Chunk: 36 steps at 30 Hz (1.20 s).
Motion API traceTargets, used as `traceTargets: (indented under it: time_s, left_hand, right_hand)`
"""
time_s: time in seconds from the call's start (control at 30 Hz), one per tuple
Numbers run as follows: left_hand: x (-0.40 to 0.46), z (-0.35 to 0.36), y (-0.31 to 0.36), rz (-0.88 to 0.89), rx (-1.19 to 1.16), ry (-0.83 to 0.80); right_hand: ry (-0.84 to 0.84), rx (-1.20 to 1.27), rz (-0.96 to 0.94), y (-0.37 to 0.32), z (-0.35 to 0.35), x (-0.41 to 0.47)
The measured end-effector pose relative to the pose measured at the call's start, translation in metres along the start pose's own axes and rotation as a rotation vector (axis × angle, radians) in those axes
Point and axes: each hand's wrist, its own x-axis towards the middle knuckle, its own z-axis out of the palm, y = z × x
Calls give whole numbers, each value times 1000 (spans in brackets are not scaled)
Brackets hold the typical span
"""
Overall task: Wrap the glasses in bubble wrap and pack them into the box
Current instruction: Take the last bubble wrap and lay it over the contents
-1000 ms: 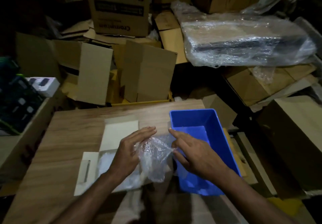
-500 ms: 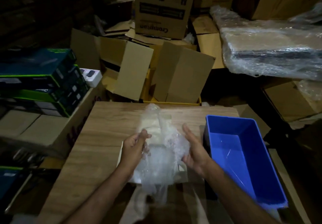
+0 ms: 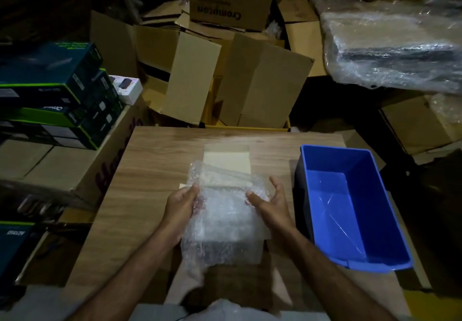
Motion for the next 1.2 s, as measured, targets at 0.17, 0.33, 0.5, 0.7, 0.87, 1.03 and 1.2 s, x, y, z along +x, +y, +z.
traceTargets:
  time_s: [0.17,0.33,0.5,0.7,0.87,1.03,1.2]
  left_hand:
    - [-6,-20,7,186,118,-129]
    - [4,-40,5,153,172,-368]
    - [6,-35,8,301,639,-245]
    - [6,-41,19,406,678,-223]
    - [-5,-30,21,322,283,-198]
    - [-4,-21,10,100,108,-271]
    - [1,-26,-8,220,218,-208]
  right_hand:
    - [-163,-266,-147,0,-9,3]
    - [-165,-573,-163,-4,-7,8]
    - [-135,-1025,-306,-5,-9,16]
    - [-343,-902,-213,-29,-27,22]
    - [-449,-406,-31,-42,-32,10]
    - [-146,-181,-33,-18,-13,10]
    - [-119,-203,59,-6,-12,6]
